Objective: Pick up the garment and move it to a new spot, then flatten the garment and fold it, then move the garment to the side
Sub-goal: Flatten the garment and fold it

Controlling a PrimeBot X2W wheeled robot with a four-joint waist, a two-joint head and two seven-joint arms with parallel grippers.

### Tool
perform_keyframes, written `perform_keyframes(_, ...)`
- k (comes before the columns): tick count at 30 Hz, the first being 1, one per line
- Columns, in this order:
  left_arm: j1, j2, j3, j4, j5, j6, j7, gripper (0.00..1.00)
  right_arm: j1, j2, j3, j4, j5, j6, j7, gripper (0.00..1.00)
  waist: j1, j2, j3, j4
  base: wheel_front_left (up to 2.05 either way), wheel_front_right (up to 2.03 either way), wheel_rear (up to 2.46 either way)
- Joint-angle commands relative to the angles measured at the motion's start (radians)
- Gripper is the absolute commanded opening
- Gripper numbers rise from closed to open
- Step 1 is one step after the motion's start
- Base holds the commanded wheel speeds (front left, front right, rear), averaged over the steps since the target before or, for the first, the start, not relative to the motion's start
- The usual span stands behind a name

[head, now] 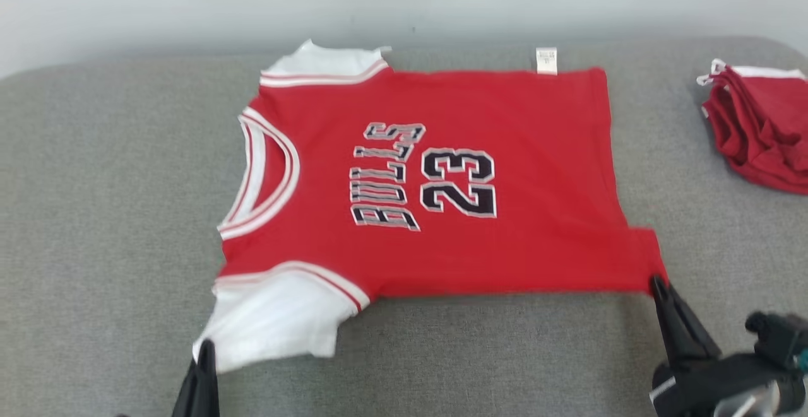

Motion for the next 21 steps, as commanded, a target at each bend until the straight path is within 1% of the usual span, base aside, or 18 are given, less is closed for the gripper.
perform_keyframes(1, 0.034, -0.012, 0.005, 0.013, 0.009, -0.006, -0.003, 0.0, 0.047, 0.016, -0.02, -0.012, -0.016, -0.003, 0.01, 0.0, 0.0002, 0.0002, -0.043, 0.011, 0.0, 0.0, 0.0)
perform_keyframes(6, 0.093, -0.016, -0.013, 0.042, 0.012, -0.023, -0.001, 0.0, 0.142, 0.038, -0.065, -0.03, -0.053, -0.003, 0.045, 0.0, 0.0002, 0.0002, -0.074, 0.018, 0.0, 0.0, 0.0)
perform_keyframes(11, 0.115, -0.01, -0.033, 0.045, 0.019, -0.032, 0.003, 0.0, 0.207, 0.069, -0.098, -0.055, -0.057, -0.003, 0.075, 0.0, 0.0002, 0.0002, -0.081, 0.019, 0.0, 0.0, 0.0)
perform_keyframes(15, 0.087, -0.004, -0.045, 0.046, 0.034, -0.034, 0.006, 0.0, 0.207, 0.086, -0.096, -0.063, -0.064, -0.003, 0.083, 0.0, 0.0002, 0.0002, -0.075, 0.012, 0.0, 0.0, 0.0)
perform_keyframes(21, -0.005, 0.025, -0.065, 0.041, 0.064, -0.056, 0.037, 0.0, 0.156, 0.097, -0.078, -0.068, -0.066, -0.003, 0.099, 0.0, 0.0002, 0.0002, -0.059, -0.022, 0.0, 0.0, 0.0)
